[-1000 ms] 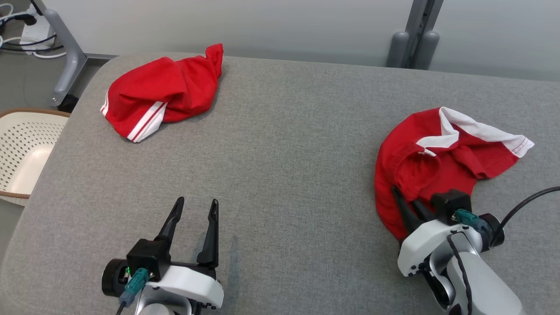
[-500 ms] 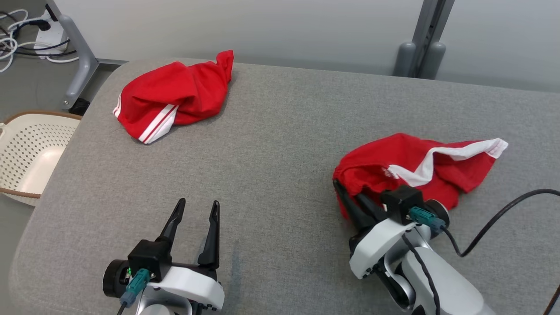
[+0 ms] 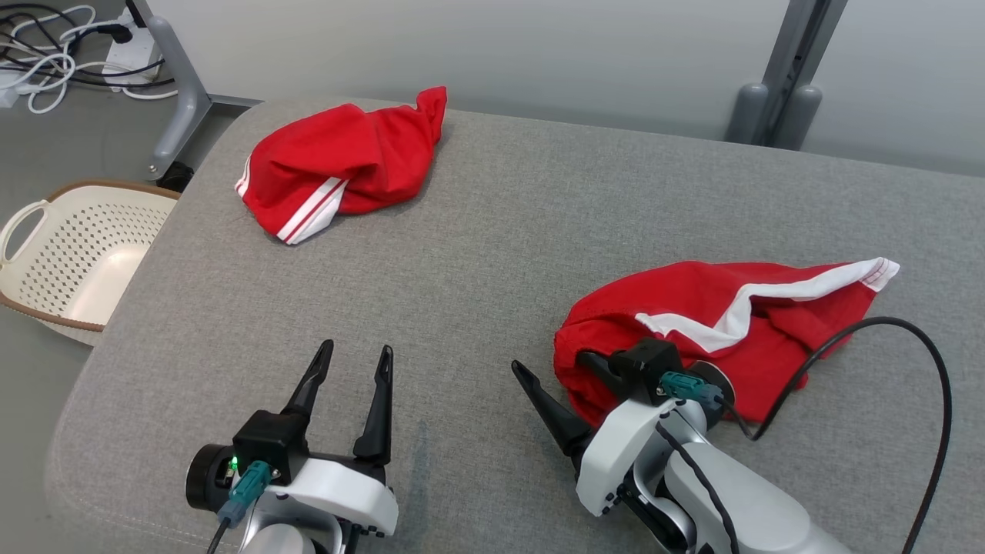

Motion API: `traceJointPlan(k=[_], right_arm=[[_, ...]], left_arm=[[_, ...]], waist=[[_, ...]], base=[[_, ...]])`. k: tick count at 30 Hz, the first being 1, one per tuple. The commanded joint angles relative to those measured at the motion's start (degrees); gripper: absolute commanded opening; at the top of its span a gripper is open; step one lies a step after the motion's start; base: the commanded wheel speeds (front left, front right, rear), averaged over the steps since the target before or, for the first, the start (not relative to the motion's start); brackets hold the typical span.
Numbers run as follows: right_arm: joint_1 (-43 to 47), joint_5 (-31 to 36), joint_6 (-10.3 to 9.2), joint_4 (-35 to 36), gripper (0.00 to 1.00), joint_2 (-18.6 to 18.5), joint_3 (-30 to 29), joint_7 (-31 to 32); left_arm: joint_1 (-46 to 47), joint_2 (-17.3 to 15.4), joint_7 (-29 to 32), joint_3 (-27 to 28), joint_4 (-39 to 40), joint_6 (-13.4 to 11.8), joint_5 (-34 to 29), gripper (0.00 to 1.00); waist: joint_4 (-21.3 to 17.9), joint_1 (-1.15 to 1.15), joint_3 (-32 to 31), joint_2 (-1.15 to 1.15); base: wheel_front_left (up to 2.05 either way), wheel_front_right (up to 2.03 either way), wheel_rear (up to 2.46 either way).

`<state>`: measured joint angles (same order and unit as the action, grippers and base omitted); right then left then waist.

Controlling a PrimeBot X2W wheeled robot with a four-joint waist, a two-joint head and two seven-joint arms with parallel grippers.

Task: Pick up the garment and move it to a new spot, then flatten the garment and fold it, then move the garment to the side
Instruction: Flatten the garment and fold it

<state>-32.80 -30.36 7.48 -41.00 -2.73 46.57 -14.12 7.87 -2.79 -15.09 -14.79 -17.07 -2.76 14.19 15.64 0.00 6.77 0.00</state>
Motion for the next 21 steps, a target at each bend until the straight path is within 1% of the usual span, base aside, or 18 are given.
traceJointPlan(k=[1, 3, 6, 10, 13, 17, 21], right_arm=[[-0.68, -0.74, 0.03, 0.12, 1.00, -0.32, 0.50, -0.20], [-0.70, -1.12, 0.03, -0.14, 1.00, -0.33, 0.58, -0.59], [0.49, -0.71, 0.03, -0.25, 1.00, -0.33, -0.82, -0.93], [2.71, 3.11, 0.03, -0.98, 1.00, -0.31, -4.53, -1.19], [5.72, 6.10, 0.03, 0.23, 1.00, -0.30, -8.49, -1.18], [10.54, 10.04, 0.02, 3.52, 1.00, -0.31, -14.70, -1.17], [15.85, 13.88, 0.02, 8.06, 1.00, -0.31, -22.71, -1.14]], left_arm=[[0.91, -0.20, -0.11, 0.33, -0.03, -0.19, -0.29, 1.00], [0.57, -0.20, -0.11, 0.66, 0.07, -0.32, -0.35, 1.00], [-0.19, -0.18, -0.11, 0.96, 0.50, -0.42, -0.52, 1.00], [-1.16, -0.19, -0.11, 1.59, 1.02, -0.56, -0.67, 1.00], [-1.74, -0.20, -0.11, 1.97, 1.18, -0.52, -0.76, 1.00], [-2.24, -0.20, -0.11, 1.91, 1.28, -0.15, -1.04, 1.00], [-2.59, -0.19, -0.11, 1.77, 1.29, 0.03, -1.26, 1.00]], waist=[[-0.15, 0.00, -0.09, 0.00], [-0.61, 0.00, -0.24, 0.00], [-1.82, 0.00, -0.54, 0.00], [-4.09, 0.00, -1.16, 0.00], [-5.93, 0.00, -1.61, 0.00], [-7.71, 0.00, -2.08, 0.00], [-9.44, 0.00, -2.54, 0.00]], base=[[0.00, 0.00, 0.00], [0.00, 0.00, 0.00], [0.00, 0.00, 0.00], [0.00, 0.00, 0.00], [0.00, 0.00, 0.00], [0.00, 0.00, 0.00], [0.00, 0.00, 0.00]])
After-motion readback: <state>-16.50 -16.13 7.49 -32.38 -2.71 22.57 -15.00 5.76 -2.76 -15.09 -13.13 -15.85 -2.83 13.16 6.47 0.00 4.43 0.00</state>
